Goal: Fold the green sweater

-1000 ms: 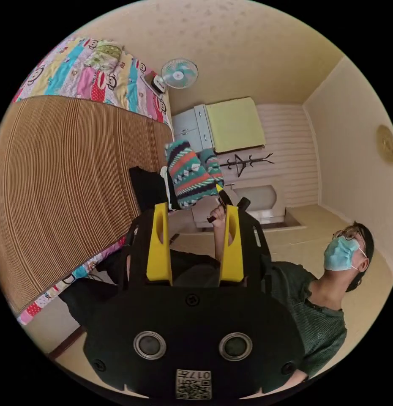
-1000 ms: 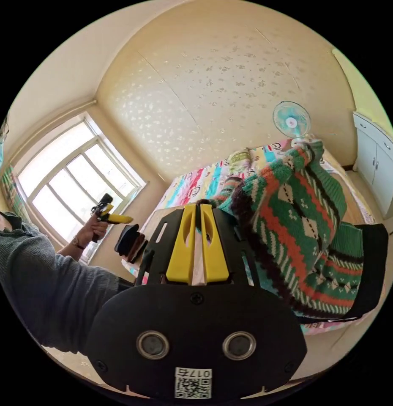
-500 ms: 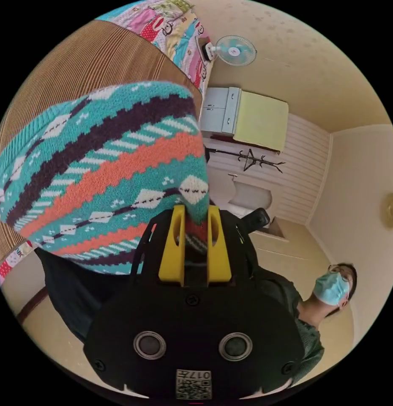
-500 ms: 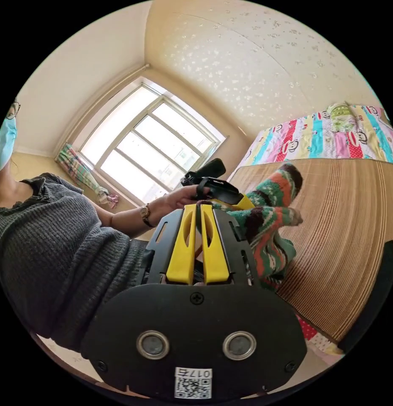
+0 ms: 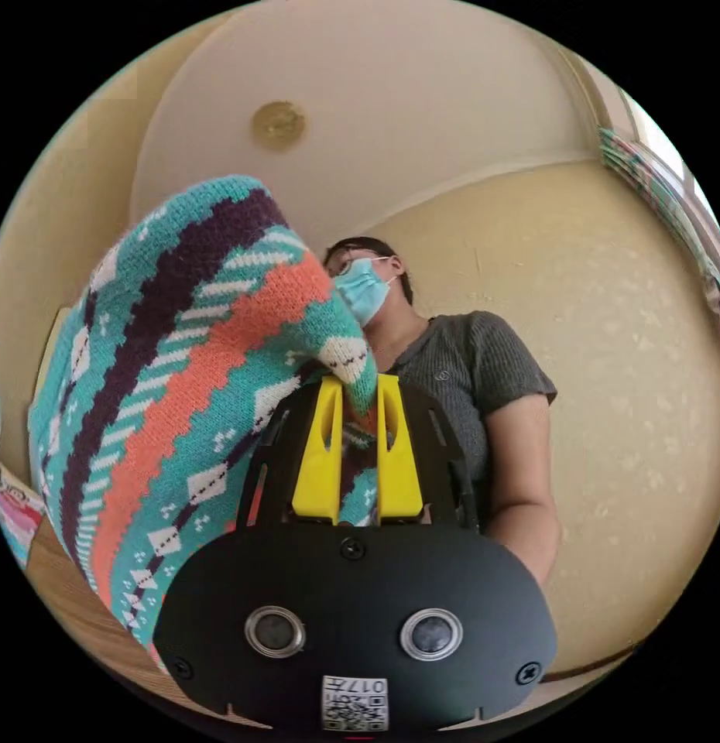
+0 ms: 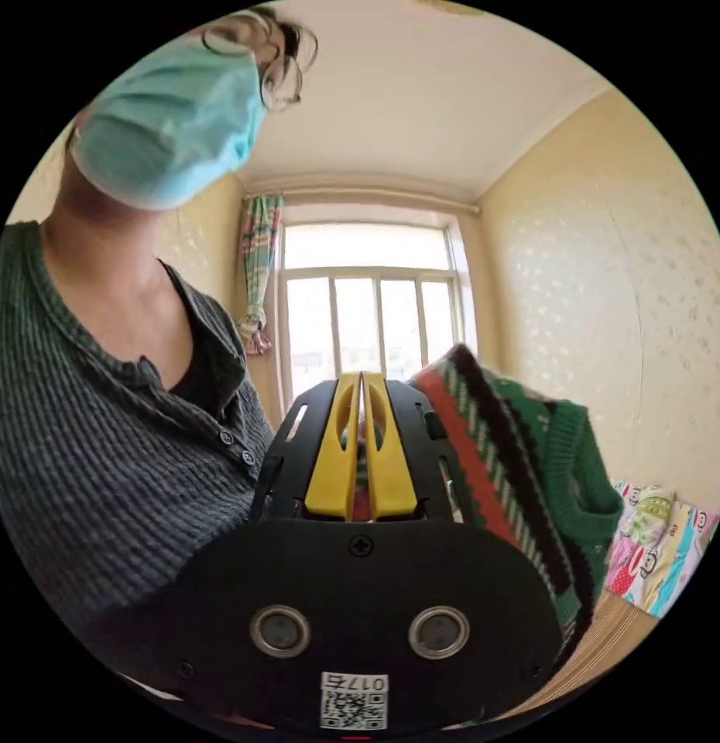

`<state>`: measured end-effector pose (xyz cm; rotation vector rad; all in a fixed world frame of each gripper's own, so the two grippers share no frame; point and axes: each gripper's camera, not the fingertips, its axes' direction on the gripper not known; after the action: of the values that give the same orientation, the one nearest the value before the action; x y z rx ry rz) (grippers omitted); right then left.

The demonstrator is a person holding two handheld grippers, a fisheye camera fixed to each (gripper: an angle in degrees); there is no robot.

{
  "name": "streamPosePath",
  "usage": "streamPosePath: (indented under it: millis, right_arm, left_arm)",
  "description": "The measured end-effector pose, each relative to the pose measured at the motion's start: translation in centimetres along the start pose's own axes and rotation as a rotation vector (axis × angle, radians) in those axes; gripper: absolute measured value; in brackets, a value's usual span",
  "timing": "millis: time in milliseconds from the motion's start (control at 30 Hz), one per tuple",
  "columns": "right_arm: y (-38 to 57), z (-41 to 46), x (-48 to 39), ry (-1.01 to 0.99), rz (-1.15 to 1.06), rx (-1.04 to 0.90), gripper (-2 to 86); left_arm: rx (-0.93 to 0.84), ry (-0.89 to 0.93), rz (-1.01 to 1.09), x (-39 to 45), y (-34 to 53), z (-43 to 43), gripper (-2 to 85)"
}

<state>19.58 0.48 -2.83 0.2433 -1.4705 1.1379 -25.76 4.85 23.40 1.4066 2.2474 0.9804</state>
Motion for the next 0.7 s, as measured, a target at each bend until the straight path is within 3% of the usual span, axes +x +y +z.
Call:
streamPosePath:
  millis: [133,233,333,367,400,467,533,600,700]
  right_arm:
    - [1.4,-4.7,5.2,0.194,0.078,-0.048,3.8]
    - [4.5,-5.7,9.4,0.199,0.101,-0.105,12.2]
    - [9.6,-4.4,15.7,0.018,0.216,-0.193,16.2]
    - [12.4,-3.3,18.2,-0.140,0.275,-0.251,17.4]
    - [15.5,-2.6,19.9,-0.368,0.306,-0.227,18.1]
    - [20.2,-2.6,21.2,-0.540,0.343,-0.075,17.4]
    - [23.4,-2.0,21.4,-0.424,0.421,-0.074,13.3]
    - [24.5,-1.7,19.2,-0.328,0.322,-0.068,6.6]
    - [23.0,-2.0,18.1,-0.069,0.328,-0.075,4.1]
  left_arm:
    - [-0.124,0.181,0.111,0.2,-0.2,4.2,6.9]
    - [-0.100,0.339,0.032,-3.9,2.3,6.4,6.7]
    - [-0.039,0.489,-0.079,-8.6,6.2,9.0,6.7]
    - [-0.025,0.528,-0.100,-9.7,7.4,10.1,6.6]
    - [-0.023,0.544,-0.108,-10.1,7.9,10.6,6.6]
    - [-0.026,0.581,-0.132,-11.0,9.6,12.1,6.6]
    - [-0.037,0.562,-0.148,-11.1,10.7,12.6,6.6]
    - [-0.051,0.509,-0.173,-11.1,11.6,12.4,6.7]
    - [-0.099,0.312,-0.228,-10.1,12.5,11.2,6.8]
